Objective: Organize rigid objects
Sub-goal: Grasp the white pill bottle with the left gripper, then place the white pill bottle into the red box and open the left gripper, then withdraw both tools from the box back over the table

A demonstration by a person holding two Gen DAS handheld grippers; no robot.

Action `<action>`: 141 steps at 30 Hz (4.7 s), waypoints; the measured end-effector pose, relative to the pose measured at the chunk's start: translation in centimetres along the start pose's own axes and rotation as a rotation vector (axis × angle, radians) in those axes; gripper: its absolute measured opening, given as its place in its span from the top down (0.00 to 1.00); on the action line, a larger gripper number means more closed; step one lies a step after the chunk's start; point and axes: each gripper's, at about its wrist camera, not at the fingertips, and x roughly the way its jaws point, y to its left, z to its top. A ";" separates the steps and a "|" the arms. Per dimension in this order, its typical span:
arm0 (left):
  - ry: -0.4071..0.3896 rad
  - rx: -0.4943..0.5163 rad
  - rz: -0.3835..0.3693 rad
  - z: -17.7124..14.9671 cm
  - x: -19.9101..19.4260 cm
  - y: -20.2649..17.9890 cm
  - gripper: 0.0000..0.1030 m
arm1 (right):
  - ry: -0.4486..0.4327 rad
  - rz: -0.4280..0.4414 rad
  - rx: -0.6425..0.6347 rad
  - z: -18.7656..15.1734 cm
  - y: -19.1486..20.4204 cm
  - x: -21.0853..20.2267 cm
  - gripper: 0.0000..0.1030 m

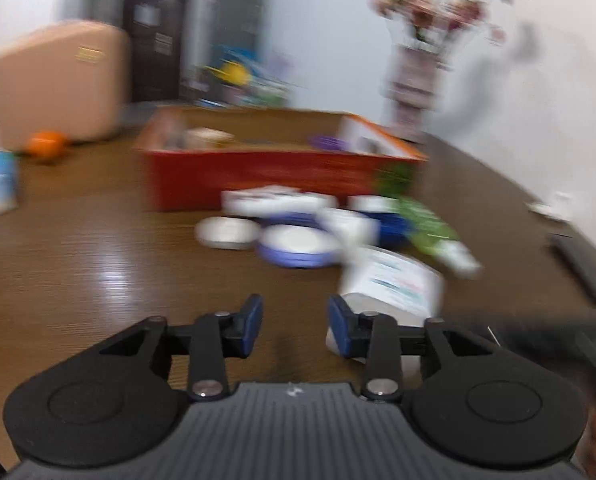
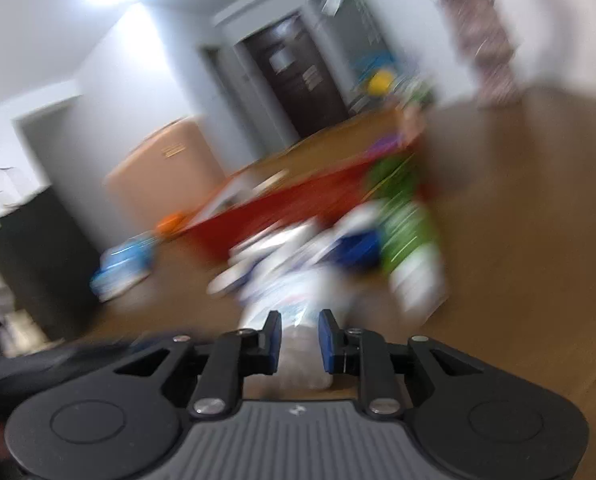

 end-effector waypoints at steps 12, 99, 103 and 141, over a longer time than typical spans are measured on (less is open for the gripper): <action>0.031 -0.057 0.026 -3.4 -3.5 2.9 0.38 | -0.025 -0.145 -0.152 -3.0 3.2 -0.8 0.64; -0.289 0.120 0.248 6.9 -5.3 5.2 0.00 | -0.212 -0.563 -0.374 11.5 3.5 -0.2 0.00; -0.294 0.084 0.255 2.1 -8.8 4.3 0.00 | -0.219 -0.487 -0.420 5.2 5.4 -2.1 0.00; -0.132 0.043 0.052 -1.3 -2.5 4.0 0.02 | -0.168 -0.298 -0.347 0.2 3.9 0.4 0.16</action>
